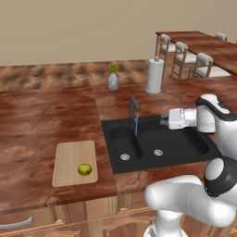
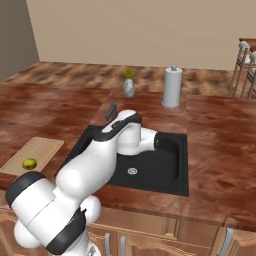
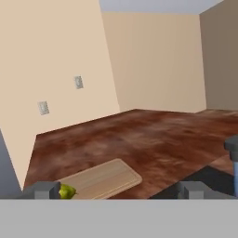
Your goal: Pick the pear from the sink and place it on the cutting board to airdry. Then turn off the sink faucet.
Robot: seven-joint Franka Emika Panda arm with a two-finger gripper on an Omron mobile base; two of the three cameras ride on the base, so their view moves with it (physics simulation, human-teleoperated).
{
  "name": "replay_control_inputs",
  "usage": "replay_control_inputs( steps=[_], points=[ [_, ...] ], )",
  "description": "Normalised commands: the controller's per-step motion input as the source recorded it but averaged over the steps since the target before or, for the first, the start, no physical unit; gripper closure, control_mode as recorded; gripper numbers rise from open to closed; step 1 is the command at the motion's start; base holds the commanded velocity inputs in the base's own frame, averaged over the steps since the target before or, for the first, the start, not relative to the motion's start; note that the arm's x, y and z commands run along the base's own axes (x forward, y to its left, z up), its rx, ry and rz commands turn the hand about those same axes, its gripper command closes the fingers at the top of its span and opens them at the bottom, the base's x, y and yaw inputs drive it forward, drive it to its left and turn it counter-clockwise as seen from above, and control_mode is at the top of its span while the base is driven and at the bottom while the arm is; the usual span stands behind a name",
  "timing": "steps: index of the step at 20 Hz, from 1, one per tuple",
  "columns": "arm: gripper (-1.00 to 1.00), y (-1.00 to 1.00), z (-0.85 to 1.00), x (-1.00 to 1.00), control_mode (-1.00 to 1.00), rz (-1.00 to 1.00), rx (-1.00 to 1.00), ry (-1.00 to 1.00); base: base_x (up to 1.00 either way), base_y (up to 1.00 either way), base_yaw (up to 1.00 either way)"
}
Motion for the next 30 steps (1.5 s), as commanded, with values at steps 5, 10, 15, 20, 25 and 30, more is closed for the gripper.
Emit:
replay_control_inputs(
  steps=[5,10,15,20,25,30],
  points=[
    [-1.00,0.00,-0.11,0.18,-1.00,0.00,0.00,0.00,0.00,0.00,0.00],
    [-1.00,-0.03,-0.13,0.11,-1.00,0.00,0.00,0.00,0.00,0.00,0.00],
    [-1.00,-0.10,-0.11,0.17,-1.00,0.00,0.00,0.00,0.00,0.00,0.00],
    [-1.00,-0.02,-0.10,0.25,-1.00,0.00,0.00,0.00,0.00,0.00,0.00],
    [-1.00,0.00,-0.04,0.27,-1.00,0.00,0.00,0.00,0.00,0.00,0.00],
    [-1.00,0.00,-0.10,0.27,-1.00,0.01,0.00,0.00,0.00,0.00,0.00]
  ],
)
